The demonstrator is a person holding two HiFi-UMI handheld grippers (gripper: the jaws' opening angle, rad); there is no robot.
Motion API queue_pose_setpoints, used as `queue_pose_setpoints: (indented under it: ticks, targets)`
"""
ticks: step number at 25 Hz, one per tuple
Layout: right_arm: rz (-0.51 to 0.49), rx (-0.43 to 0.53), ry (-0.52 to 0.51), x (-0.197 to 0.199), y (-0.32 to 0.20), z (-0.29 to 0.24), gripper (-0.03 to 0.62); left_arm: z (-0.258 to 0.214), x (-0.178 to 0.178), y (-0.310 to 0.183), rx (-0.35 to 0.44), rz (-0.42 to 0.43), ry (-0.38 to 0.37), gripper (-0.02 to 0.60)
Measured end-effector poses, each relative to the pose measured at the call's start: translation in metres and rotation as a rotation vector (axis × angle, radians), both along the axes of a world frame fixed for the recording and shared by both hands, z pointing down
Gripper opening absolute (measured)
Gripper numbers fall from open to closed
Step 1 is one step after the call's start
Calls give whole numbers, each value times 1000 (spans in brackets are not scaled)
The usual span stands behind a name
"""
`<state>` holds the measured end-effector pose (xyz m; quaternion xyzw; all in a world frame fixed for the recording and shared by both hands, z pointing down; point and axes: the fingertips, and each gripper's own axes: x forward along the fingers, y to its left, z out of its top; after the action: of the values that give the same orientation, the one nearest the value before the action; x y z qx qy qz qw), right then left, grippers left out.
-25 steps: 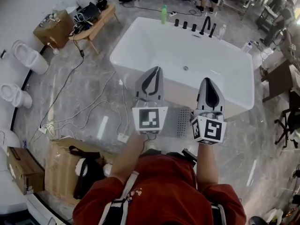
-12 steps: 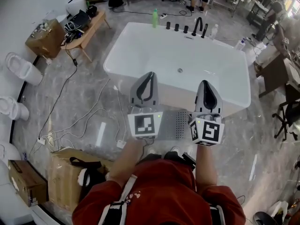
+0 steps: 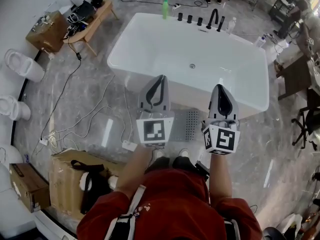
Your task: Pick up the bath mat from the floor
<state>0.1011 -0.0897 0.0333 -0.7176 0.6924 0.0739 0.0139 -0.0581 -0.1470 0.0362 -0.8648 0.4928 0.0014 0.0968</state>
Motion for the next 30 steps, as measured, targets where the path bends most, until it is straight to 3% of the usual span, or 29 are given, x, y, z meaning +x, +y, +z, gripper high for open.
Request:
queue_pose_setpoints:
  ticks: [9,12,15,23,27,30]
  targets:
    - [-19,-123,-25,18,-9,61,14,56,23,-6,-106,-3,-37,17]
    - [-31,-191,-34,21,-11,91,14,80,28,-5,-177,-13,-24,18]
    - [-26,-238,-45,24,-15,123,14,115,31,-8,-212,0,-79,18]
    - [-32,-342,-58,19,-28,236,14,219,20,-18,-349,-50,-71,17]
    - [-48,-417,-65,18,-20,299,14,279,12,-14,-445,-68,-19,18]
    - [-66,-481,-53,19,-15,354,14,325,7,-11,-473,-58,-47,18]
